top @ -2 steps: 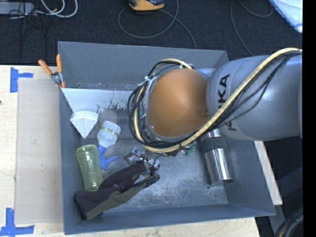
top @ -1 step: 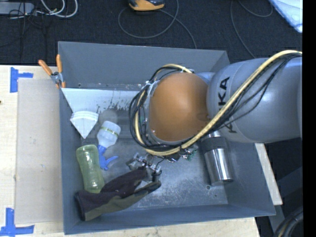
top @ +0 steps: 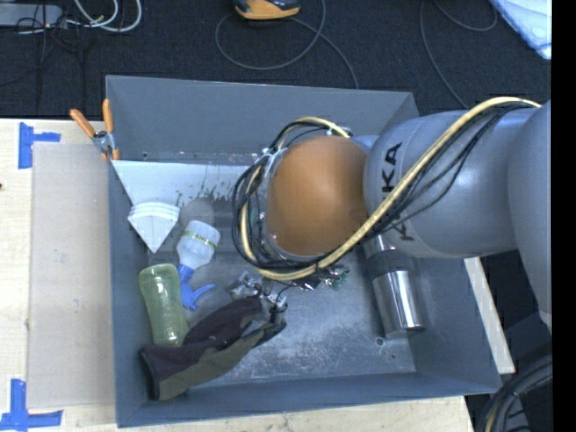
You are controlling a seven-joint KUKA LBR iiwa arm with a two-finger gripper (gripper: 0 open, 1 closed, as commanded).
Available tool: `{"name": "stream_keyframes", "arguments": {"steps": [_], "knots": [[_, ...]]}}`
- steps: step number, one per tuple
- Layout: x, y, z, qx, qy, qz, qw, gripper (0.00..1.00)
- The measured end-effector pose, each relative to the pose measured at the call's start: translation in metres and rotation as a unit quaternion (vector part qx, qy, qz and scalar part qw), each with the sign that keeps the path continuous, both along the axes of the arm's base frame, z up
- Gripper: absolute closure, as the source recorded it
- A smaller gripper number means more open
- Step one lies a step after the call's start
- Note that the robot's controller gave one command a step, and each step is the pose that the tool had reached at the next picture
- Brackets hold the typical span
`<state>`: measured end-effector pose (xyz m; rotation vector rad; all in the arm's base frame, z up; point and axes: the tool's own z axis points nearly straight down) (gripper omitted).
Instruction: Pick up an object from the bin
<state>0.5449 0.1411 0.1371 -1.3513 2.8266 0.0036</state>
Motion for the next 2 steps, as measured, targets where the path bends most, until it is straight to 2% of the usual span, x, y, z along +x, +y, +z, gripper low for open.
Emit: {"name": "stream_keyframes", "arguments": {"steps": [1, 2], "knots": [[-0.01, 0.001, 0.002, -0.004, 0.0166, -0.009, 0.9998, 1.0], [0.008, -0.004, 0.182, 0.001, -0.0021, -0.017, 0.9998, 1.0]]}}
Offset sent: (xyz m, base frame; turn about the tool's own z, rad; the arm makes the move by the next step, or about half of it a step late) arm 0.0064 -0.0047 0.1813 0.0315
